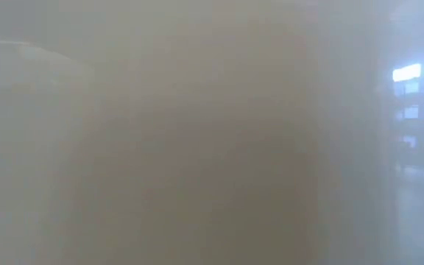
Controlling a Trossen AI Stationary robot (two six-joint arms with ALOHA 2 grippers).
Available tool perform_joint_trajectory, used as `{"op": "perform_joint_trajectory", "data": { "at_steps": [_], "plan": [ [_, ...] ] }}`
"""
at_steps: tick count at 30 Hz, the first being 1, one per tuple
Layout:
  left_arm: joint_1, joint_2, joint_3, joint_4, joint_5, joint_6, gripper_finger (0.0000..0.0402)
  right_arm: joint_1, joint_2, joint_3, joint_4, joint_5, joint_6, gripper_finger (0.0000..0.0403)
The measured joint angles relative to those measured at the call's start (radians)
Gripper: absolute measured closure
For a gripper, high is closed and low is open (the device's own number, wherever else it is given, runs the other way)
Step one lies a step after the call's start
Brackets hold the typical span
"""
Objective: Pick & Place Toothbrushes
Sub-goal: Put the blue toothbrush into the top transparent bin, then put the purple toothbrush into the white bin
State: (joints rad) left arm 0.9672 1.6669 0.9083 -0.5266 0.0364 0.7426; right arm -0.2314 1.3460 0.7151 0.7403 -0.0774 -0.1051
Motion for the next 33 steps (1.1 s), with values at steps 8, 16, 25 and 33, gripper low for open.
{"op": "perform_joint_trajectory", "data": {
  "at_steps": [8,16,25,33],
  "plan": [
    [-0.014,-0.019,0.031,-0.033,-0.106,-0.036,0.0256,0.000,0.000,0.000,-0.001,0.000,0.000,0.0397],
    [-0.017,-0.201,0.036,-0.039,-0.137,-0.044,0.0242,0.000,0.000,0.000,-0.001,0.000,0.000,0.0397],
    [-0.019,-0.399,0.036,-0.070,-0.115,-0.112,0.0256,0.000,0.000,0.000,-0.001,0.000,0.000,0.0397],
    [-0.045,-0.438,0.036,-0.102,-0.049,-0.248,0.0271,0.000,0.000,0.000,0.000,0.000,0.000,0.0397]
  ]
}}
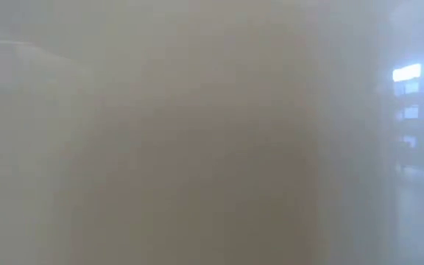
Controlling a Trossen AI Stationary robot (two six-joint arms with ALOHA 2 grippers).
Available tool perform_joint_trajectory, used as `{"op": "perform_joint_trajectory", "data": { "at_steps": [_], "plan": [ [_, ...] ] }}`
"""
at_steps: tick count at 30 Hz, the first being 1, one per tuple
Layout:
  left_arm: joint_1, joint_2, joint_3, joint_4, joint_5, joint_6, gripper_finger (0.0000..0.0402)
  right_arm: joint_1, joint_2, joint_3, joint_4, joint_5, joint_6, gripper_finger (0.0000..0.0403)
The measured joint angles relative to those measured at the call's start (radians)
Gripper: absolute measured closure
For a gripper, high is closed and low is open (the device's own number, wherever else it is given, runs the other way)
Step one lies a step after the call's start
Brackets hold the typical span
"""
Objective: Pick & Place Toothbrushes
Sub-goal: Put the purple toothbrush into the white bin
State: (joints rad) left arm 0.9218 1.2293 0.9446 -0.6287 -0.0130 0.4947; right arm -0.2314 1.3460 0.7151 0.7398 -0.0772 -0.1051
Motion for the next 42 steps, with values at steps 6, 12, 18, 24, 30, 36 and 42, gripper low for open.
{"op": "perform_joint_trajectory", "data": {
  "at_steps": [6,12,18,24,30,36,42],
  "plan": [
    [-0.087,0.004,0.000,0.001,0.147,-0.144,0.0274,0.000,0.000,0.000,0.000,0.000,0.000,0.0397],
    [-0.218,0.004,0.000,0.015,0.168,-0.317,0.0269,0.000,0.000,0.000,0.000,0.000,0.000,0.0397],
    [-0.320,0.004,0.000,0.053,0.166,-0.550,0.0273,0.000,0.000,0.000,-0.006,0.000,0.000,0.0397],
    [-0.424,0.004,-0.005,0.081,0.163,-0.612,0.0274,0.000,0.000,0.000,-0.007,0.000,0.000,0.0397],
    [-0.521,0.004,-0.043,0.112,0.164,-0.749,0.0274,0.000,0.000,0.000,-0.007,0.000,0.000,0.0397],
    [-0.613,0.004,-0.099,0.202,0.165,-0.867,0.0274,0.000,0.000,0.000,-0.007,0.000,0.000,0.0397],
    [-0.648,0.004,-0.151,0.214,0.143,-0.921,0.0274,0.000,0.000,0.000,-0.007,0.000,0.000,0.0397]
  ]
}}
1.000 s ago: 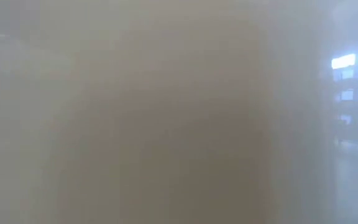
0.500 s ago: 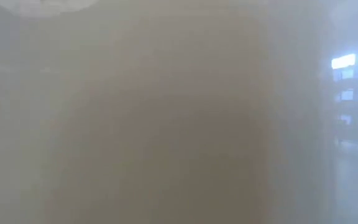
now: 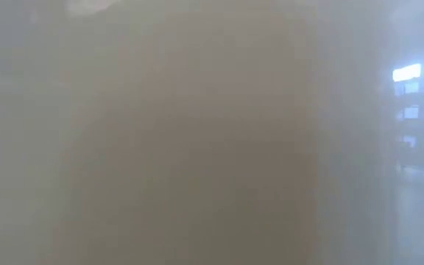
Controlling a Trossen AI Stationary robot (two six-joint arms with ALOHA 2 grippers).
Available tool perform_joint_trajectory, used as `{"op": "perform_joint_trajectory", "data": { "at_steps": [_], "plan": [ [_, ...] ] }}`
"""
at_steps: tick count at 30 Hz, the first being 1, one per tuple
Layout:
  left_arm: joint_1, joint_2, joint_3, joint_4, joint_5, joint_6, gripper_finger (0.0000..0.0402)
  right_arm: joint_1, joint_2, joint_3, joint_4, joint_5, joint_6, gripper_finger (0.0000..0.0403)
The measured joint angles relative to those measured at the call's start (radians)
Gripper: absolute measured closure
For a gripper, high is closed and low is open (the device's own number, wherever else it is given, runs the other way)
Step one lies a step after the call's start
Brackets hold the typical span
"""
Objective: Pick & Place Toothbrushes
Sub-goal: Put the purple toothbrush into the white bin
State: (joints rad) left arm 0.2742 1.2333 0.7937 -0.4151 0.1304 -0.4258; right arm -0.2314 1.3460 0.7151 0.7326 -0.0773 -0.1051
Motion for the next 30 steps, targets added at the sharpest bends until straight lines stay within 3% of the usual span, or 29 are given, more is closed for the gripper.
{"op": "perform_joint_trajectory", "data": {
  "at_steps": [5,15,30],
  "plan": [
    [0.001,0.000,-0.036,0.005,-0.055,-0.090,0.0274,0.000,0.000,0.000,0.000,0.000,0.000,0.0397],
    [0.001,0.000,-0.138,0.037,0.006,-0.271,0.0274,0.000,0.000,0.000,0.000,0.000,0.000,0.0397],
    [-0.012,0.000,-0.192,0.079,0.340,-0.342,0.0277,0.000,0.000,0.000,-0.004,0.000,0.000,0.0397]
  ]
}}
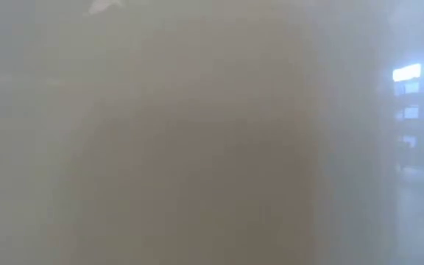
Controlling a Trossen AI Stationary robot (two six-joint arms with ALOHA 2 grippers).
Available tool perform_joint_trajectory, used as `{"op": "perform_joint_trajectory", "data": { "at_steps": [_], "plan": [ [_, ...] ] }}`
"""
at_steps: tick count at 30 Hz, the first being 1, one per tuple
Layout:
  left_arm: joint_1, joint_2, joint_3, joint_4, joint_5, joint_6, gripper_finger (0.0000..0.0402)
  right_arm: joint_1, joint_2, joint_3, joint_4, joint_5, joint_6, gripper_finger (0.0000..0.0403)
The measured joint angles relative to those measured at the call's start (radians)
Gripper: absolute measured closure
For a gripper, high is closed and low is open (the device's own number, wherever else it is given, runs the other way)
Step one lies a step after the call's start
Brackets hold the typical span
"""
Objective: Pick & Place Toothbrushes
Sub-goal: Put the purple toothbrush into the white bin
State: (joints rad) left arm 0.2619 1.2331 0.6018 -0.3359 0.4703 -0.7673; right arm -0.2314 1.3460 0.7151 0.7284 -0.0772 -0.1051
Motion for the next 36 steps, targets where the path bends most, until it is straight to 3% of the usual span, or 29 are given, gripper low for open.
{"op": "perform_joint_trajectory", "data": {
  "at_steps": [10,14,20,23,27,33,36],
  "plan": [
    [-0.177,-0.010,0.000,0.307,0.009,0.001,0.0307,0.000,0.000,0.000,-0.004,0.000,0.000,0.0397],
    [-0.246,-0.010,0.013,0.335,-0.021,-0.008,0.0320,0.000,0.000,0.000,-0.011,0.000,0.000,0.0397],
    [-0.328,-0.010,0.058,0.286,-0.148,0.038,0.0346,0.000,0.000,0.000,-0.024,0.000,0.000,0.0397],
    [-0.341,-0.015,0.084,0.189,-0.211,0.088,0.0358,0.000,0.000,0.000,-0.047,0.000,0.000,0.0397],
    [-0.343,-0.056,0.105,0.026,-0.368,0.172,0.0373,-0.002,0.000,0.002,-0.120,0.000,0.000,0.0397],
    [-0.338,-0.166,0.105,-0.116,-0.646,0.255,0.0388,-0.002,0.000,0.092,-0.369,0.000,0.048,0.0397],
    [-0.339,-0.222,0.105,-0.102,-0.688,0.261,0.0392,0.002,0.000,0.138,-0.509,0.000,0.053,0.0397]
  ]
}}
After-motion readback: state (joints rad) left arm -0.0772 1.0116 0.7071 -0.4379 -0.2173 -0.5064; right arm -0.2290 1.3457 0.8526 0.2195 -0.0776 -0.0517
